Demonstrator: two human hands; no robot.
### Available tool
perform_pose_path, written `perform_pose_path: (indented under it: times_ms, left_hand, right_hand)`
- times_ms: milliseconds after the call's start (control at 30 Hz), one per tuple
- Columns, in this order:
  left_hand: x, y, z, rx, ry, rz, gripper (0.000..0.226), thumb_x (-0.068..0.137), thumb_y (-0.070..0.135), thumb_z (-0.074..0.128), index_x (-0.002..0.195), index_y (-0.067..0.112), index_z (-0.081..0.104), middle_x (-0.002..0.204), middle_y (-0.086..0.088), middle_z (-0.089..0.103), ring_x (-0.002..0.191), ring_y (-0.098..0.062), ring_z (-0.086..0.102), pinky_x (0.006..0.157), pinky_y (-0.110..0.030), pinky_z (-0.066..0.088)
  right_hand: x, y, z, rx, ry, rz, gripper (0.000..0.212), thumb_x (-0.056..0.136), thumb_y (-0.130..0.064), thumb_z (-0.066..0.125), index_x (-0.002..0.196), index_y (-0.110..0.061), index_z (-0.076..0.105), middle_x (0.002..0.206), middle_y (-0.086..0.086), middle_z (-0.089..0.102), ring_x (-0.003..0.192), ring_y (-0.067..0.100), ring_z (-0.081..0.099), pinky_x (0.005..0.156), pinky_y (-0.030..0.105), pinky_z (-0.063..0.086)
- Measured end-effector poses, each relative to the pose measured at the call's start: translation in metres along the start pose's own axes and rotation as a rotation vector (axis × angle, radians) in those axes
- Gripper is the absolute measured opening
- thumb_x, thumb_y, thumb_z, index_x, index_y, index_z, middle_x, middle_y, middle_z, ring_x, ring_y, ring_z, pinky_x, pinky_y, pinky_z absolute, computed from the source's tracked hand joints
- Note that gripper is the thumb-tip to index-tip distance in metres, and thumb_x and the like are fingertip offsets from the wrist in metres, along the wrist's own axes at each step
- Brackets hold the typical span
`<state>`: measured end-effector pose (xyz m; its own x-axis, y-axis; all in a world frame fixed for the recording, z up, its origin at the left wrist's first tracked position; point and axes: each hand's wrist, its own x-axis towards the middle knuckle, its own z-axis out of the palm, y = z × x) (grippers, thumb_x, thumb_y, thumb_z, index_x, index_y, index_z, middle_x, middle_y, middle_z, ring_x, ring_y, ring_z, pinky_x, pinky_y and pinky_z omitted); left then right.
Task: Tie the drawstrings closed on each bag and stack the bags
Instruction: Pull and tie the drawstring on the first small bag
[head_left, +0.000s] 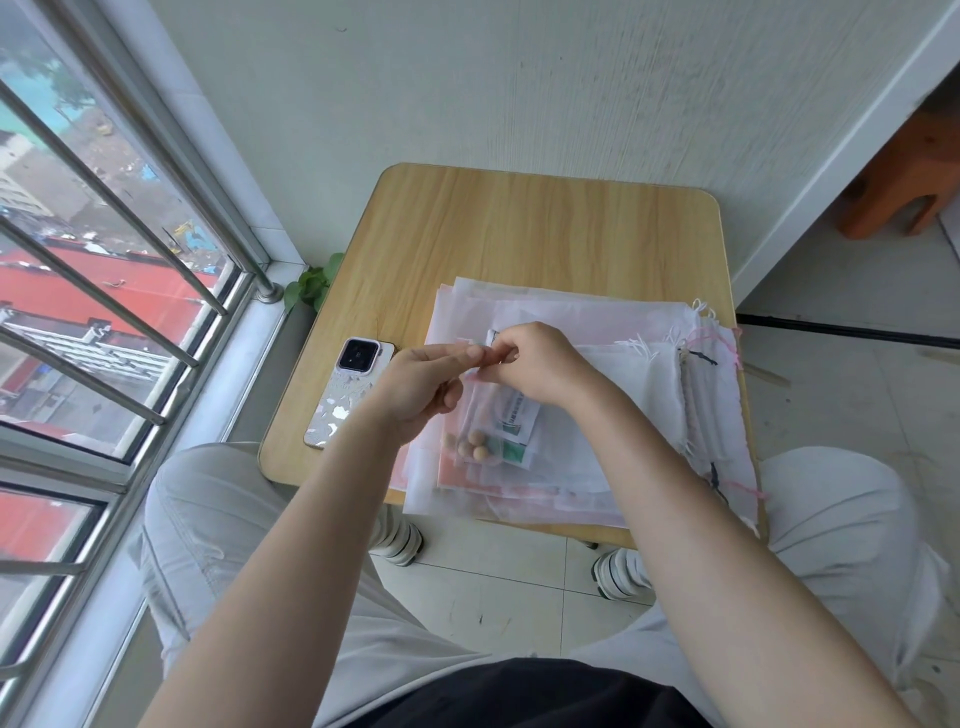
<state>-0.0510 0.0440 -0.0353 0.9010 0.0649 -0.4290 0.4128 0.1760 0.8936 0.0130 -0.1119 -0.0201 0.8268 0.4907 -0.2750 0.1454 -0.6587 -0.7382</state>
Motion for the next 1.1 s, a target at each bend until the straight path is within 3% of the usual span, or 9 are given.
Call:
perform_pose_path:
  times_ms: [100, 200, 333, 400, 567, 733, 833, 900, 1100]
  left_hand:
    - [0.002, -0.002, 0.003, 0.041, 0.106, -0.011, 0.016, 0.088, 0.022, 0.071, 0.092, 0.008, 0.076, 0.085, -0.01, 0.064, 0.044, -0.012, 0.034, 0.042, -0.017, 0.026]
    - [0.004, -0.003, 0.004, 0.186, 0.157, 0.021, 0.016, 0.088, 0.024, 0.072, 0.081, 0.009, 0.074, 0.075, -0.004, 0.068, 0.043, -0.011, 0.038, 0.044, -0.02, 0.029]
    - [0.005, -0.003, 0.008, 0.463, 0.114, 0.052, 0.015, 0.093, 0.016, 0.063, 0.083, 0.013, 0.074, 0.073, 0.0, 0.068, 0.052, -0.01, 0.048, 0.05, -0.02, 0.038]
    - [0.004, -0.002, 0.009, 0.525, 0.075, 0.054, 0.018, 0.094, 0.011, 0.059, 0.083, 0.014, 0.073, 0.074, 0.0, 0.067, 0.056, -0.011, 0.05, 0.054, -0.021, 0.04]
    - [0.002, 0.0, 0.011, 0.565, -0.025, 0.052, 0.019, 0.094, 0.011, 0.058, 0.093, 0.012, 0.076, 0.074, 0.002, 0.067, 0.057, -0.007, 0.05, 0.056, -0.022, 0.04]
    - [0.003, 0.0, 0.012, 0.553, -0.01, 0.069, 0.019, 0.091, 0.02, 0.065, 0.077, 0.01, 0.073, 0.065, 0.002, 0.063, 0.051, -0.007, 0.047, 0.056, -0.024, 0.038]
    - [0.006, -0.001, 0.007, 0.493, -0.023, 0.02, 0.021, 0.095, 0.016, 0.057, 0.088, 0.011, 0.076, 0.074, 0.001, 0.067, 0.055, -0.009, 0.048, 0.056, -0.022, 0.037]
    - [0.007, -0.001, 0.002, 0.405, -0.048, -0.037, 0.022, 0.096, 0.018, 0.057, 0.093, 0.006, 0.076, 0.077, -0.001, 0.067, 0.059, -0.013, 0.048, 0.056, -0.023, 0.035]
    - [0.014, 0.002, -0.002, 0.333, -0.048, -0.107, 0.025, 0.094, 0.019, 0.052, 0.091, 0.005, 0.073, 0.079, -0.006, 0.068, 0.059, -0.015, 0.049, 0.053, -0.025, 0.032]
  right_hand:
    - [-0.003, 0.002, 0.001, 0.001, -0.044, 0.024, 0.022, 0.082, -0.032, 0.077, 0.088, -0.013, 0.07, 0.079, -0.006, 0.061, 0.076, 0.011, 0.059, 0.068, 0.025, 0.047]
    - [-0.003, 0.005, -0.002, -0.133, -0.075, 0.025, 0.011, 0.086, -0.015, 0.068, 0.087, -0.005, 0.073, 0.093, 0.011, 0.072, 0.091, 0.025, 0.067, 0.079, 0.035, 0.053]
    - [-0.003, 0.003, -0.008, -0.178, -0.084, 0.054, 0.028, 0.087, -0.021, 0.063, 0.077, 0.005, 0.06, 0.08, 0.027, 0.058, 0.066, 0.029, 0.051, 0.057, 0.034, 0.039]
    - [-0.003, 0.0, -0.012, -0.146, -0.07, 0.065, 0.032, 0.088, -0.025, 0.062, 0.073, 0.003, 0.056, 0.071, 0.013, 0.045, 0.065, 0.019, 0.04, 0.057, 0.029, 0.031]
    - [0.004, -0.002, -0.014, 0.06, 0.012, 0.079, 0.032, 0.092, -0.027, 0.061, 0.088, 0.003, 0.068, 0.074, 0.003, 0.056, 0.064, 0.014, 0.049, 0.059, 0.026, 0.038]
    - [0.007, -0.001, -0.002, 0.208, 0.011, 0.094, 0.031, 0.089, -0.03, 0.067, 0.086, 0.0, 0.071, 0.087, 0.015, 0.071, 0.081, 0.02, 0.063, 0.074, 0.029, 0.045]
    - [0.004, 0.0, -0.001, 0.396, 0.066, 0.05, 0.024, 0.092, -0.025, 0.063, 0.112, -0.013, 0.071, 0.108, 0.002, 0.07, 0.105, 0.015, 0.063, 0.082, 0.022, 0.044]
    - [0.004, 0.005, -0.003, 0.416, 0.141, -0.008, 0.028, 0.092, -0.016, 0.062, 0.119, -0.021, 0.067, 0.107, -0.007, 0.064, 0.1, 0.009, 0.061, 0.082, 0.019, 0.045]
    - [0.001, 0.01, 0.002, 0.125, 0.046, -0.047, 0.014, 0.081, -0.007, 0.071, 0.084, -0.02, 0.075, 0.078, -0.005, 0.073, 0.079, 0.007, 0.067, 0.078, 0.024, 0.053]
